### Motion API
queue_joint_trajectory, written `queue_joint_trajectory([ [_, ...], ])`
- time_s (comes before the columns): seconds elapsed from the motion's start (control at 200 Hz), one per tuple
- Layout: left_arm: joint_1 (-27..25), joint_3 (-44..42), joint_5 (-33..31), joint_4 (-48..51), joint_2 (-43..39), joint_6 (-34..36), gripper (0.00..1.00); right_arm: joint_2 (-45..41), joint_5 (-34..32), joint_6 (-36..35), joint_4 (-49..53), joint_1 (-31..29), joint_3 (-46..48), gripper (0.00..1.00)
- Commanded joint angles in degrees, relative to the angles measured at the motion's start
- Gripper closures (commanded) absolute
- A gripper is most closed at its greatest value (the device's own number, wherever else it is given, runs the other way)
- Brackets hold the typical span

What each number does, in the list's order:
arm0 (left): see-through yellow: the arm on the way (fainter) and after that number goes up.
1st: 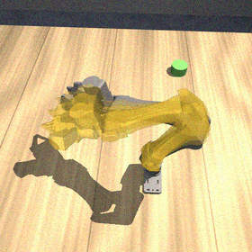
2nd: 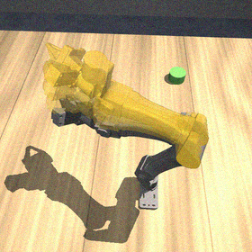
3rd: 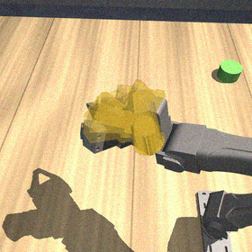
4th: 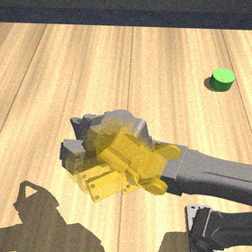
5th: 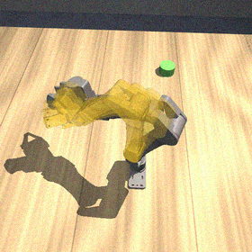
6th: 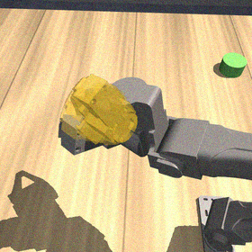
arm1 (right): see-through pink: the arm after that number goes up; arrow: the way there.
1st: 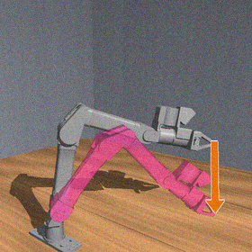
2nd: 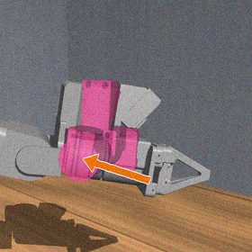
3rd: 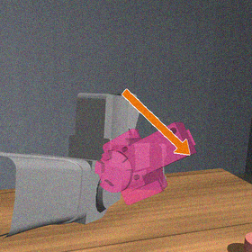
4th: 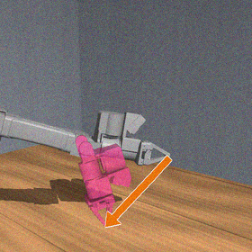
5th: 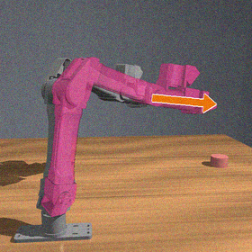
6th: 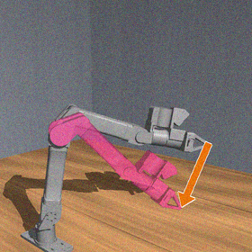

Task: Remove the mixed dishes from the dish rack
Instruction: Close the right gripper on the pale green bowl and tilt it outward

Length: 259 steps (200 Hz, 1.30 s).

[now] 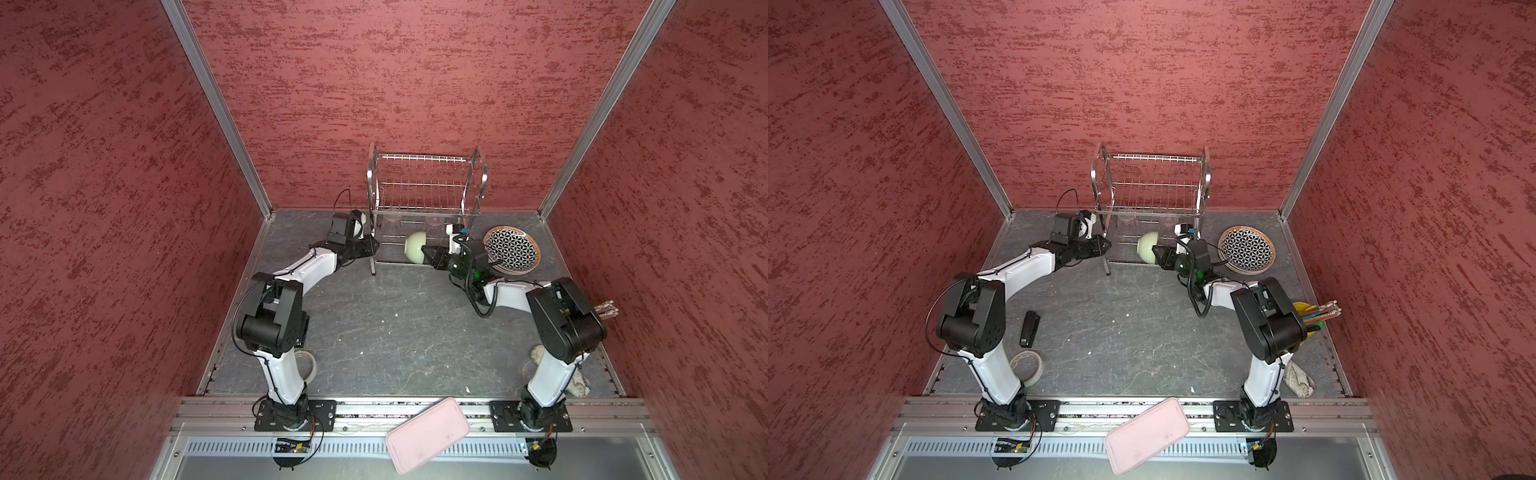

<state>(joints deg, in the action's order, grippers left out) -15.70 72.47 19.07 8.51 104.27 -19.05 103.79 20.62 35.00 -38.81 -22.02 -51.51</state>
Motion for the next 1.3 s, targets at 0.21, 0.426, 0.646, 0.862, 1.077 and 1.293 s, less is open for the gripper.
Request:
queue_joint_trajectory([
  [0.21,-0.38,1.22,2.02,-1.31,0.78,0.0,0.72,2.15,2.29,1.5,-3.39,0.23,-2.78,0.63],
  [0.426,-0.47,1.24,2.02,-1.13,0.91,-0.03,0.72,4.29,3.84,3.81,-7.25,0.22,-3.5,0.65],
  [0.646,-0.47,1.63,2.01,-0.81,1.05,-0.04,0.72,6.45,5.02,5.75,-10.53,0.27,-4.22,0.68],
  [0.862,-0.47,1.71,1.94,-0.6,1.1,0.02,0.72,8.24,5.66,6.96,-12.38,0.28,-4.97,0.71],
  [1.077,-0.47,1.89,1.85,-0.25,0.94,0.07,0.72,9.0,6.48,6.95,-12.96,0.22,-5.45,0.77],
  [1.293,-0.47,1.69,1.76,-0.26,0.85,-0.02,0.72,9.15,6.71,7.27,-13.94,0.31,-4.85,0.87],
])
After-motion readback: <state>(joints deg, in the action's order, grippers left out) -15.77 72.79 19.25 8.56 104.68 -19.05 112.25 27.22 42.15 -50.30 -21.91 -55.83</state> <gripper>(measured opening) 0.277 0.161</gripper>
